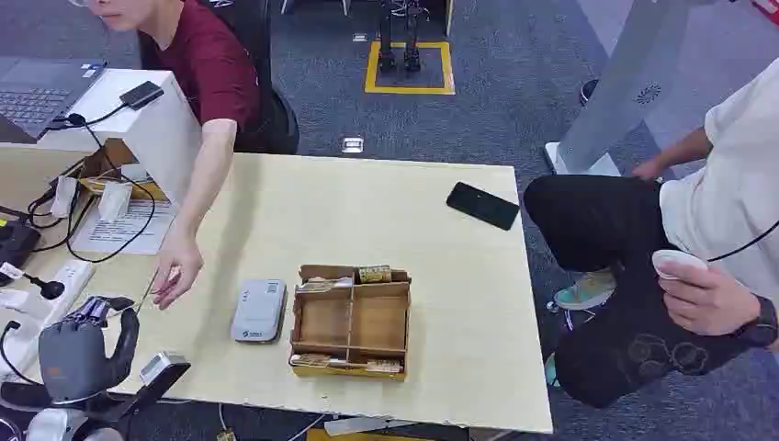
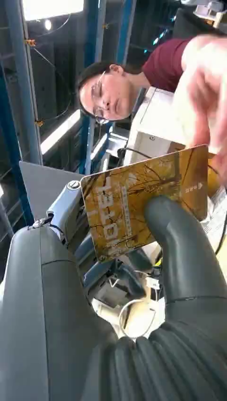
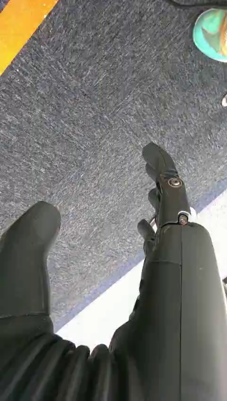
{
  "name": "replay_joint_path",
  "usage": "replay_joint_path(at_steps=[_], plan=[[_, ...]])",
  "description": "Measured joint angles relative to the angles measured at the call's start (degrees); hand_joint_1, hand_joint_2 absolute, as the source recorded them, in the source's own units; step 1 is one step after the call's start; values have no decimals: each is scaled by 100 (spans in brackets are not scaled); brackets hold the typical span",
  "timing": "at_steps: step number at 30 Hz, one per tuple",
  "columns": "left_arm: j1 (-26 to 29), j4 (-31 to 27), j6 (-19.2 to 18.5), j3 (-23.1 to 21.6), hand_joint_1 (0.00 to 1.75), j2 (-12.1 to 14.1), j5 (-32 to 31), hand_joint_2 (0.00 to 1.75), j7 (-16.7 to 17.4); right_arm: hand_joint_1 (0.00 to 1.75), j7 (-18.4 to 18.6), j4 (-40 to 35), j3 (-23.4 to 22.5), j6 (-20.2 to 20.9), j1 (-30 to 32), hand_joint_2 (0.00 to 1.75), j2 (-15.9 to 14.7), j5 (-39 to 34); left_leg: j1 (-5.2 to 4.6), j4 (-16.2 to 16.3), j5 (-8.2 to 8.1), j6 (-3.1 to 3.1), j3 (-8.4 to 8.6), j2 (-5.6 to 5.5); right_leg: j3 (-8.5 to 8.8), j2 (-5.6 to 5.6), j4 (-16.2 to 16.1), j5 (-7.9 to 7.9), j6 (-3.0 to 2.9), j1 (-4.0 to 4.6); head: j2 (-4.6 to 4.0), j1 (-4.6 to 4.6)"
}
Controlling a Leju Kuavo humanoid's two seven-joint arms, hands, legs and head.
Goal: Pass the card to the sensor for recognition and then transmit it.
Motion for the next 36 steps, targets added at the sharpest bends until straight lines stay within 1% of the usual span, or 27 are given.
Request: replay_joint_path(at_steps=[7, 9, 11, 13, 14, 15, 17, 19, 20, 24, 27, 30, 31, 36], plan=[[9, 0, 0, -50, 175, 28, 197, 175, 4, 0, 0, 0, 0, -2, 0, 175, 0, 0, 0, 0, 0, 0, 0, 0, 1, 0, 0, 0, 0, 0, -2, 0], [29, 0, -2, -127, 175, 77, 530, 175, -13, 0, -17, 2, 0, -2, -1, 175, 0, 0, 0, 0, 0, 0, 0, 0, 0, 0, 0, 0, 0, 0, -2, 0], [65, 0, -19, -278, 175, 190, 965, 175, -13, 0, -18, 0, 0, -2, 0, 175, 0, 0, 0, 0, 0, 0, 0, 0, 0, 0, 0, 0, 0, 0, -2, 2], [85, 0, -140, -376, 175, 216, 1413, 175, -13, 0, -17, 2, 0, -2, 0, 175, 0, -2, 0, 0, 0, 0, 0, -1, 0, 0, 0, 0, 0, 0, -2, 0], [88, 0, -289, -422, 175, 216, 1640, 175, -9, 0, -13, 2, 0, -4, 0, 175, 0, -2, 0, 0, 0, 0, 0, -1, 0, 0, 0, 0, 0, 0, 0, 0], [91, -7, -517, -455, 175, 216, 1907, 175, 11, 0, -13, 2, 0, -7, 1, 175, 0, -2, 0, 0, 0, 0, 0, -1, 0, 0, 0, 0, 0, 0, -2, 0], [103, -59, -1160, -531, 175, 203, 2499, 175, 61, 0, 4, 2, 0, -28, 3, 175, 2, -4, 0, 0, 0, 0, 0, 0, -1, 0, 0, 0, 0, 0, 0, 0], [123, -177, -1784, -616, 175, 171, 2959, 175, 211, 0, 24, 2, -2, -65, 10, 175, 7, -11, 0, 0, 0, 0, 0, 0, 0, 0, 0, 0, 0, -1, 0, 0], [139, -233, -1962, -660, 175, 146, 3034, 175, 279, 0, 28, 2, -2, -79, 13, 175, 13, -11, -1, 0, 0, 0, 0, 0, 0, 0, 0, 0, 0, -1, 0, 2], [185, -407, -2190, -811, 175, 70, 3152, 175, 402, 0, 28, 2, -2, -87, 28, 175, 35, -11, -1, 1, 0, 0, 0, 0, 0, 0, -1, 0, 1, -1, -2, 0], [198, -490, -2440, -941, 175, -4, 3285, 175, 648, 0, 61, 2, -7, -90, 36, 175, 48, -11, -1, 1, 0, 0, 0, 0, -2, 0, -1, 0, 1, -1, -2, -2], [197, -498, -2542, -1152, 175, -83, 3160, 175, 1157, 0, 96, 0, -20, -101, 42, 175, 63, -11, -1, 1, 0, 0, 0, 0, -2, 0, -1, 0, 1, -1, 0, 0], [189, -498, -2622, -1247, 175, -103, 3169, 175, 1382, 0, 118, 2, -24, -105, 44, 175, 68, -11, -1, 1, 0, 0, 0, 0, -2, 0, -1, 0, 1, -1, -2, 2], [90, -376, -2719, -1628, 175, -192, 3307, 175, 1916, 0, 160, 2, -35, -114, 57, 175, 83, -2, -1, 1, 0, 0, 0, -1, -2, 0, -1, 0, 1, -1, -2, 0]])
